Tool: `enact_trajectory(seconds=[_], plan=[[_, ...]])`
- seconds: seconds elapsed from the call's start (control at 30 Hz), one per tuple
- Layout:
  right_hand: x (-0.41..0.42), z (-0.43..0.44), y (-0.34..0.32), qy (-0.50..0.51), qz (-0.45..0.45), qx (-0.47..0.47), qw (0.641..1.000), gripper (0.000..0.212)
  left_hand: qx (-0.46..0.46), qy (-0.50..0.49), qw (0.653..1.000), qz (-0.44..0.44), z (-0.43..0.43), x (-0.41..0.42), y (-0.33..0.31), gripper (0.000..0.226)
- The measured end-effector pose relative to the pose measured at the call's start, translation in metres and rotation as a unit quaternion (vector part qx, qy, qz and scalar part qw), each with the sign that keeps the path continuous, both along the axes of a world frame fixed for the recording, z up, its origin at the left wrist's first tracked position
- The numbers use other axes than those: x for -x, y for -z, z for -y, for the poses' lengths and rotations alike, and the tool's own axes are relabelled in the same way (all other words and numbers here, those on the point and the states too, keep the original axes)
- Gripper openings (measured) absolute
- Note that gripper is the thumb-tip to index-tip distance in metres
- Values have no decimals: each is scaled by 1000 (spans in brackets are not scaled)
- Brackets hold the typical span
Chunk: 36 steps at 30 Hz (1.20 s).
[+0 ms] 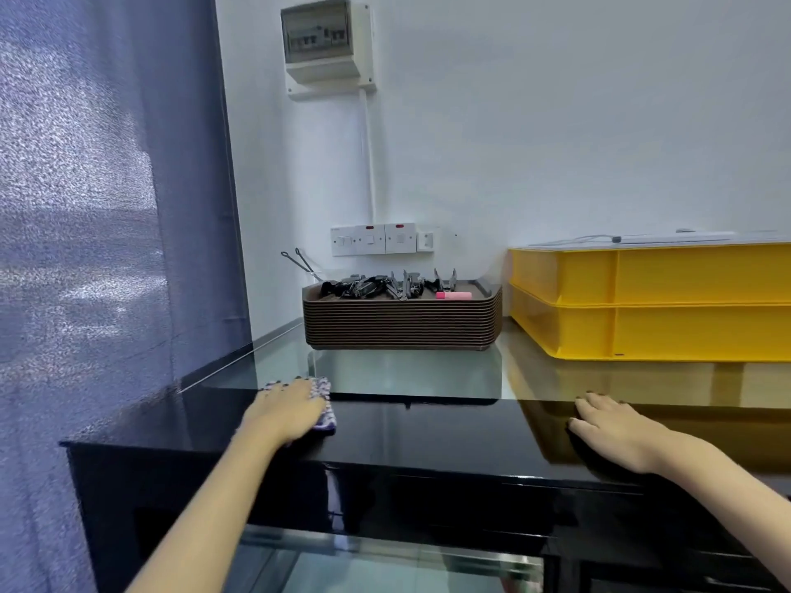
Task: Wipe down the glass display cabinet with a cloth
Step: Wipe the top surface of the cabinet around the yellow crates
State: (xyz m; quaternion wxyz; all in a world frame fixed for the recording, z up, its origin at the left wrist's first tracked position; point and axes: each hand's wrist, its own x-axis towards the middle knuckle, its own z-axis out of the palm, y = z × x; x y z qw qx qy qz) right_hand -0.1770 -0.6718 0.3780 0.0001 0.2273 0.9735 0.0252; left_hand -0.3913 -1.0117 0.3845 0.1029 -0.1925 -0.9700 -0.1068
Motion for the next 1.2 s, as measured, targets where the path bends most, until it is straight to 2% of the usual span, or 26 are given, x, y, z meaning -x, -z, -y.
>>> enact_trajectory(seconds=[0.1,0.2,0.3,0.47,0.53,0.63,0.77,0.93,1.03,1.13,1.2], plan=[[38,34,4,-37,-9,-11,999,49,20,72,997,-25,-52,-42,1,37],[74,62,5,-32,13,-36,999,48,6,115,993,-11,-79,-65,15,49],[96,73,7,-66,-17,-16,998,46,-2,116,993,2,-53,-43,16,50],[115,77,11,-83,-45,9,995,46,-5,-8,1000,0,45,41,10,45],[116,76,12,-88,-56,12,994,46,17,-54,998,5,82,68,7,32],[117,76,14,-85,-65,3,994,45,13,-100,995,11,102,88,2,29],[118,80,11,-76,-54,-10,996,42,35,-31,999,-3,52,72,-6,46],[113,77,12,-78,-65,-2,995,44,13,130,991,1,-27,4,-2,44],[114,69,16,-76,-67,4,995,53,-6,158,987,-2,-10,-10,9,51],[113,59,22,-99,-42,14,994,57,-14,140,990,-10,41,9,12,52],[114,57,24,-115,-26,32,992,69,-7,120,993,-17,81,30,11,51]])
